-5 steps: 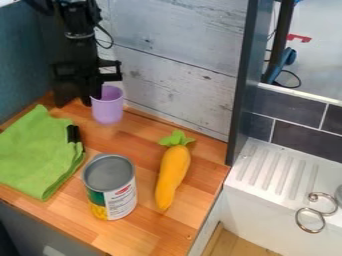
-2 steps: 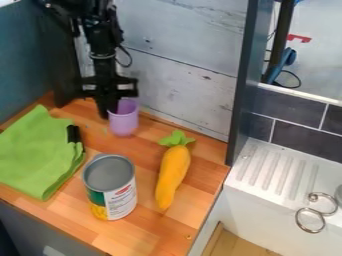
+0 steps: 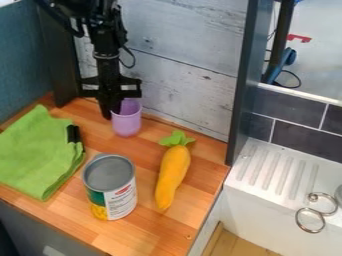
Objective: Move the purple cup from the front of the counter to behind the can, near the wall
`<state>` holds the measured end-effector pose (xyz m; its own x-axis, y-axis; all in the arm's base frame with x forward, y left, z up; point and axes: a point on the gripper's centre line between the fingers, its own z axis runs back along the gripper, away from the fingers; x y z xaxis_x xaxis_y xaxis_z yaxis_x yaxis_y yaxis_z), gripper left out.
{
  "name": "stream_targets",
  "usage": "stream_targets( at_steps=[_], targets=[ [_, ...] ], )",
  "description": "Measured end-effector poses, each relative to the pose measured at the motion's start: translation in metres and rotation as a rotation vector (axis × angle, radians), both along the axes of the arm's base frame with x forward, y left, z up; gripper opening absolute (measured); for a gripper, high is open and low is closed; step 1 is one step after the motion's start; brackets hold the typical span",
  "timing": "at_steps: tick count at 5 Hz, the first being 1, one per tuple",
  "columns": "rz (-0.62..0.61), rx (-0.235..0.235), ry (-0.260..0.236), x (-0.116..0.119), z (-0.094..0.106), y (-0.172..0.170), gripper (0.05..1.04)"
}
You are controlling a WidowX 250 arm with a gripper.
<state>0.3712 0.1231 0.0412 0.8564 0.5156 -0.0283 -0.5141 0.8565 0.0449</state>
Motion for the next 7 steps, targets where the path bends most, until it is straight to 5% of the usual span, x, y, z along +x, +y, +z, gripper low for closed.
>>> stream_targets(
  at_steps=[1, 2, 3, 4, 5, 7],
  targets=[
    [-0.008, 0.007, 0.021, -0.004, -0.001, 0.001, 0.340],
    [-0.013, -0.031, -0.032, -0.001, 0.009, -0.006, 0.673],
    [-0.042, -0.017, -0.065, -0.011, 0.034, -0.008, 0.950],
    [-0.136, 0.050, -0.013, -0.041, 0.065, -0.012, 1.008],
    [-0.318, 0.067, 0.038, -0.068, 0.082, -0.037, 1.003],
    [-0.595, -0.024, 0.063, -0.109, 0.083, -0.079, 1.001]
  ],
)
